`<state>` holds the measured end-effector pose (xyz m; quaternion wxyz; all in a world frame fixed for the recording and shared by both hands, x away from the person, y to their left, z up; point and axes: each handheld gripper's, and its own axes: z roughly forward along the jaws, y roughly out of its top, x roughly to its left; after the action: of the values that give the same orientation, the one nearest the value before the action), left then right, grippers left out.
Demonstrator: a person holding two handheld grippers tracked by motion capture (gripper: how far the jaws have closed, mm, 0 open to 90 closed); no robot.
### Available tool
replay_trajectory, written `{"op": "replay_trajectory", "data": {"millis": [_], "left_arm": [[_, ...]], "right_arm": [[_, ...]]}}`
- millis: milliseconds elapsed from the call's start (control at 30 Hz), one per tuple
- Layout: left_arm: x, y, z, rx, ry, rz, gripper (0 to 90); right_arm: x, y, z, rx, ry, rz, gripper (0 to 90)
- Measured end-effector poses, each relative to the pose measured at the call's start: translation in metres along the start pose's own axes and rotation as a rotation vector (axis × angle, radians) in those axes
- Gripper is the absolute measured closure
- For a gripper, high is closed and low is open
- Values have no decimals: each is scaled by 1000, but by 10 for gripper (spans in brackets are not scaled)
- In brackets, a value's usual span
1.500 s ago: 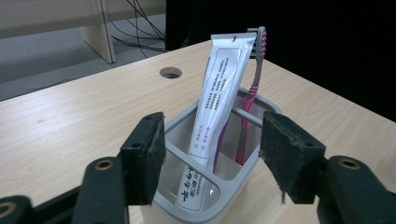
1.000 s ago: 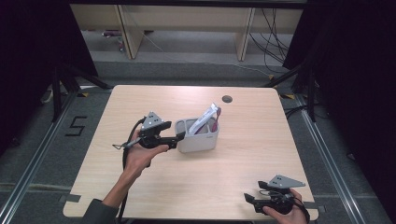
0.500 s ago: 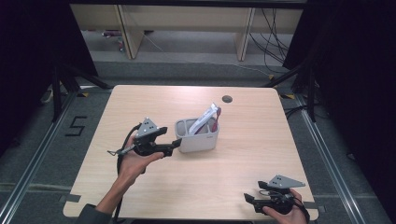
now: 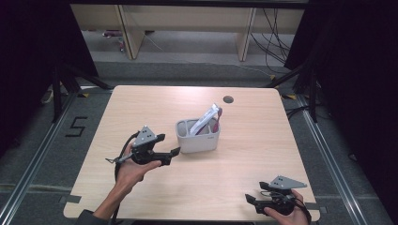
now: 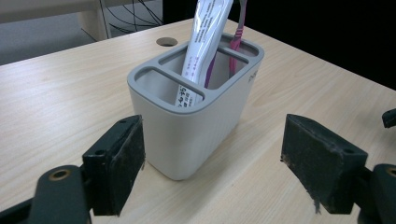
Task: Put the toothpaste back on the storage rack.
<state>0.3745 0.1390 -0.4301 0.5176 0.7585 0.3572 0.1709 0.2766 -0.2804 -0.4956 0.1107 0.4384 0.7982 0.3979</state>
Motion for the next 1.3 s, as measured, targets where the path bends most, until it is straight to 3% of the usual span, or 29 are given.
{"op": "replay_trajectory", "data": {"millis": [567, 633, 933, 1167, 1200, 1300], "left_arm": [[-3, -24, -10, 24, -15, 13, 194], [-3, -29, -11, 35, -7, 10, 194], [-5, -47, -15, 71, -17, 12, 193], [-7, -54, -23, 72, -28, 17, 193], [-7, -56, -24, 71, -31, 23, 193], [-8, -61, -29, 74, -32, 21, 193]], "right_arm": [[1, 0, 1, -9, 17, 8, 234], [-1, 0, 1, -12, 0, -26, 234], [-1, 0, 1, -13, 0, -27, 234], [-1, 1, 1, -12, -7, -29, 233], [0, 0, 1, -13, 5, -11, 233], [-1, 1, 1, -10, -4, -25, 233]]}}
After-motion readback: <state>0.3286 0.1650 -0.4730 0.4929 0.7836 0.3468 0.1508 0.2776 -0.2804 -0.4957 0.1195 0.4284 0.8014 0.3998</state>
